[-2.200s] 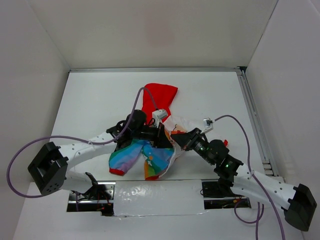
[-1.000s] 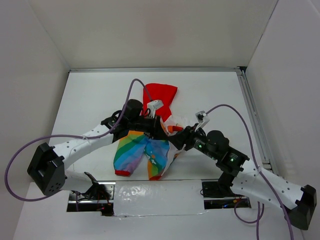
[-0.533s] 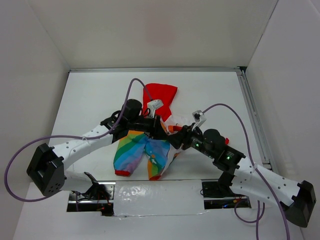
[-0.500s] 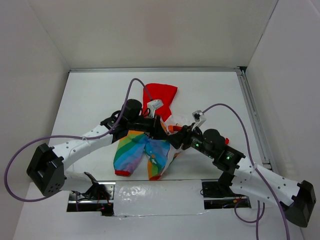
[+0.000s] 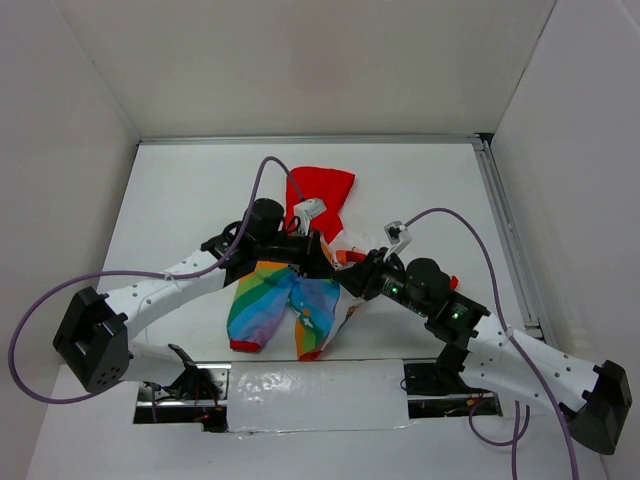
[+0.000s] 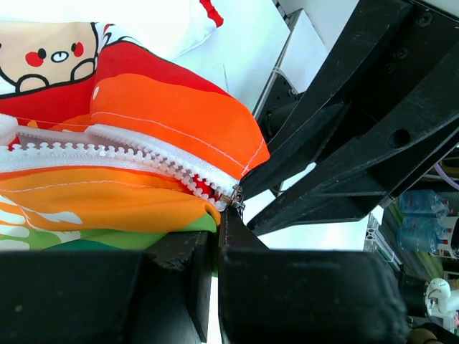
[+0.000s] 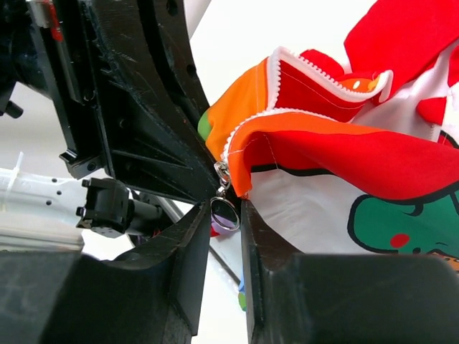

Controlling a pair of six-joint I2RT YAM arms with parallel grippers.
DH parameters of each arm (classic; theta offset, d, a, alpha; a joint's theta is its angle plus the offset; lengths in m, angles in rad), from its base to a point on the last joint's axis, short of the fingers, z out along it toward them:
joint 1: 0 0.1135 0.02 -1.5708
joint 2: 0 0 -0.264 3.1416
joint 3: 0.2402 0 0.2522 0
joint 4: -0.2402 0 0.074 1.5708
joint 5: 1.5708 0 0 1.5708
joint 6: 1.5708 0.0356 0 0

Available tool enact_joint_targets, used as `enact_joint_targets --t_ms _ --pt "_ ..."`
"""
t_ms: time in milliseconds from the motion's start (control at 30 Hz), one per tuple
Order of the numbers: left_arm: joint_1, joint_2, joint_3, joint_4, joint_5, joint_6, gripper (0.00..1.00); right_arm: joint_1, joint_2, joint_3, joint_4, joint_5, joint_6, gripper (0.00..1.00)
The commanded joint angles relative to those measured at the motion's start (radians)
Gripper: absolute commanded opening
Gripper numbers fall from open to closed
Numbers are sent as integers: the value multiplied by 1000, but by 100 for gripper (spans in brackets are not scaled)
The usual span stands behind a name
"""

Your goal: Zip up the jacket

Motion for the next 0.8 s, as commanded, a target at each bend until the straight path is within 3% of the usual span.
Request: enact_joint_targets --t_ms 0,167,300,567,767 --pt "5 -21 4 38 -37 -11 0 -3 10 13 14 -42 29 30" --pt "5 -21 1 26 -77 -17 0 -1 15 20 1 -51 49 22" --pt "6 -18 -1 26 -78 -14 0 -3 24 46 -36 -37 60 0" --pt "5 -1 -10 26 -95 -8 0 -1 23 102 -75 -31 64 0" --pt "5 -10 -46 32 -64 -6 0 -3 69 160 -88 55 173 0"
